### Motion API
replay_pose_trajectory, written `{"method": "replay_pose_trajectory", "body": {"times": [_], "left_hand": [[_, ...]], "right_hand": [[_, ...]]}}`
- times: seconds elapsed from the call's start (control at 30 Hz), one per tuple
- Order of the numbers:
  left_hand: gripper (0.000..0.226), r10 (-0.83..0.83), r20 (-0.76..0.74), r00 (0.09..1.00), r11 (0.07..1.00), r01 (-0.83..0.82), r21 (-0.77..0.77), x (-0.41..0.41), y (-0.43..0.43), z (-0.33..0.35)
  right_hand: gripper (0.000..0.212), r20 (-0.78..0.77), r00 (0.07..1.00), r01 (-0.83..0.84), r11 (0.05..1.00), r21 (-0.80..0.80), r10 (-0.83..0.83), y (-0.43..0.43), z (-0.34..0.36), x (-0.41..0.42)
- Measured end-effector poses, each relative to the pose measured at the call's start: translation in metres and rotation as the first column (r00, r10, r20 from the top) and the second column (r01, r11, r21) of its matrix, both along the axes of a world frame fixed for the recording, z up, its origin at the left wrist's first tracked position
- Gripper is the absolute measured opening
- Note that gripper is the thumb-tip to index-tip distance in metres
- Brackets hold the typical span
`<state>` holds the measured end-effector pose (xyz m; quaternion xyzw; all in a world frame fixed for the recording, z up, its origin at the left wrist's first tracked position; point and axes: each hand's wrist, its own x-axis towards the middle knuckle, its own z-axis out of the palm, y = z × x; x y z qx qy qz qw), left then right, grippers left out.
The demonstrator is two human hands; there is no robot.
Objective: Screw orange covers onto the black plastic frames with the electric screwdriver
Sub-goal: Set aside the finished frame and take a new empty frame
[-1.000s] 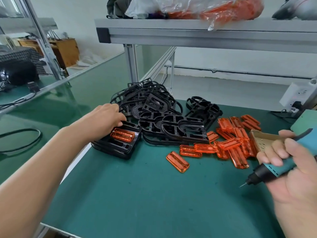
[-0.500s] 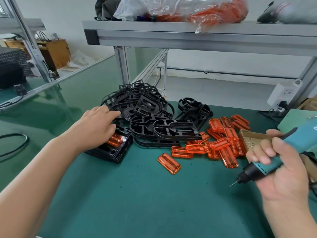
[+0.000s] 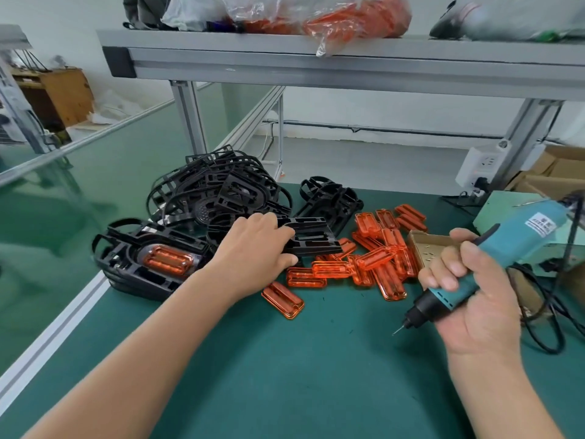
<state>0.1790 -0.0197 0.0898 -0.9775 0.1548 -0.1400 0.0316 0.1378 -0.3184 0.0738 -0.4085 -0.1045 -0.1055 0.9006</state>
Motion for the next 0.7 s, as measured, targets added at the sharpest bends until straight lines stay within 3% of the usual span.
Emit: {"method": "replay_pose_trajectory", "body": {"times": [0.13,0.37,0.5,0.7], "left_hand": [[0.046,-0.006,0.015,1.000,0.998,0.005,0.057,0.009,-0.012,-0.008],[0.038,-0.084,0.042,0.996,0.996,0.084,0.013,-0.007,-0.018,-0.010],[0.029,-0.191,0.075,0.979,0.981,0.193,-0.020,-0.046,-0.033,-0.010],[0.029,-0.406,-0.007,0.914,0.914,0.406,0.004,-0.105,-0.058,-0.023]], "right_hand": [[0.019,-0.007,1.000,-0.005,1.000,0.016,0.005,-0.002,0.000,0.000],[0.017,-0.025,1.000,0.011,0.999,0.033,-0.010,-0.003,0.002,-0.001],[0.016,-0.016,1.000,0.024,0.999,0.047,-0.023,-0.006,0.003,-0.001],[0.019,-0.005,0.999,0.043,0.998,0.040,-0.043,-0.014,0.004,0.001]]}}
